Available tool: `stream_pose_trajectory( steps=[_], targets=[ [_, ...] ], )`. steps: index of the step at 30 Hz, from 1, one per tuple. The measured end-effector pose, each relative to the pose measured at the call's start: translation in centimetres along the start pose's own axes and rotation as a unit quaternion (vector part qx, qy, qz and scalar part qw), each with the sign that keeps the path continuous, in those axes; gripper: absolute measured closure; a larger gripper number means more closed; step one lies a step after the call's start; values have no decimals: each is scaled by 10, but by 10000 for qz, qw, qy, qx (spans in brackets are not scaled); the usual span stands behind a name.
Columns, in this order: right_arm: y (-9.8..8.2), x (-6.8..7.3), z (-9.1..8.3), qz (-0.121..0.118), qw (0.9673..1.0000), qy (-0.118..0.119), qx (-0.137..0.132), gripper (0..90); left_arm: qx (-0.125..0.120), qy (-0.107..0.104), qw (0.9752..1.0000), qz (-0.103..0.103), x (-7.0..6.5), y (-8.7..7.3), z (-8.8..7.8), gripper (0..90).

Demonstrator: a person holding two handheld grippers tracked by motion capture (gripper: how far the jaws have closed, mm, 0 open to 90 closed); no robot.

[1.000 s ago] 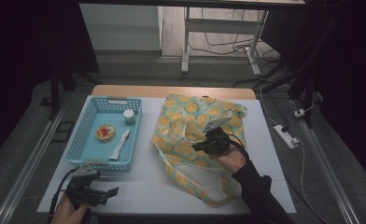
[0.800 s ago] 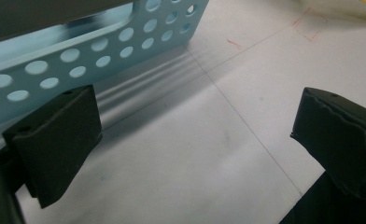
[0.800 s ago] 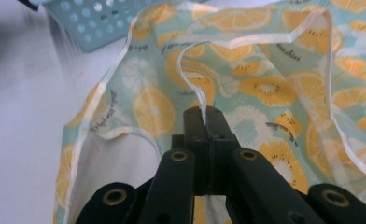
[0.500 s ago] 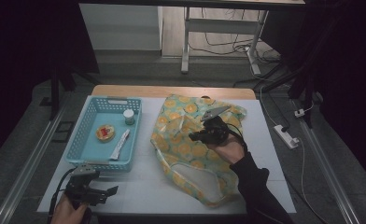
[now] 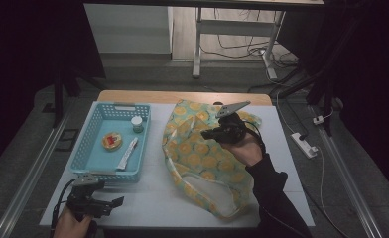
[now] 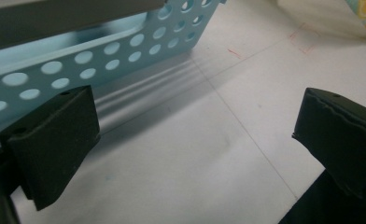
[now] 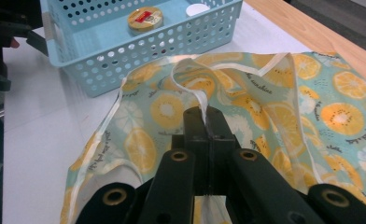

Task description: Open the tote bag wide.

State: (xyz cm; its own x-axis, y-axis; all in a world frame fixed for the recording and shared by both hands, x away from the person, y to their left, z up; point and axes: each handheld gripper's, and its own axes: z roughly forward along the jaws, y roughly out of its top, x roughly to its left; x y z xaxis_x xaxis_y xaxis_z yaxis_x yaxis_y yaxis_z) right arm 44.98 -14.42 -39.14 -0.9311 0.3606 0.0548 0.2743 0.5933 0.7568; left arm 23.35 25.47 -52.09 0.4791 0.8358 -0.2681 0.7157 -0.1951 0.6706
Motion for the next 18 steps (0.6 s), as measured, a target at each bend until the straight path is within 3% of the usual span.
stream_pose_trajectory(
  steps=[7, 18],
  targets=[
    [6, -5, -2, 24, 9999, -106, -42, 894, -58, 202, 9998, 38, 0, -1, -1, 2],
    [3, -8, -2, 60, 9998, -142, -81, 894, -20, 266, 9996, 100, -2, 0, -1, 0]
  ],
)
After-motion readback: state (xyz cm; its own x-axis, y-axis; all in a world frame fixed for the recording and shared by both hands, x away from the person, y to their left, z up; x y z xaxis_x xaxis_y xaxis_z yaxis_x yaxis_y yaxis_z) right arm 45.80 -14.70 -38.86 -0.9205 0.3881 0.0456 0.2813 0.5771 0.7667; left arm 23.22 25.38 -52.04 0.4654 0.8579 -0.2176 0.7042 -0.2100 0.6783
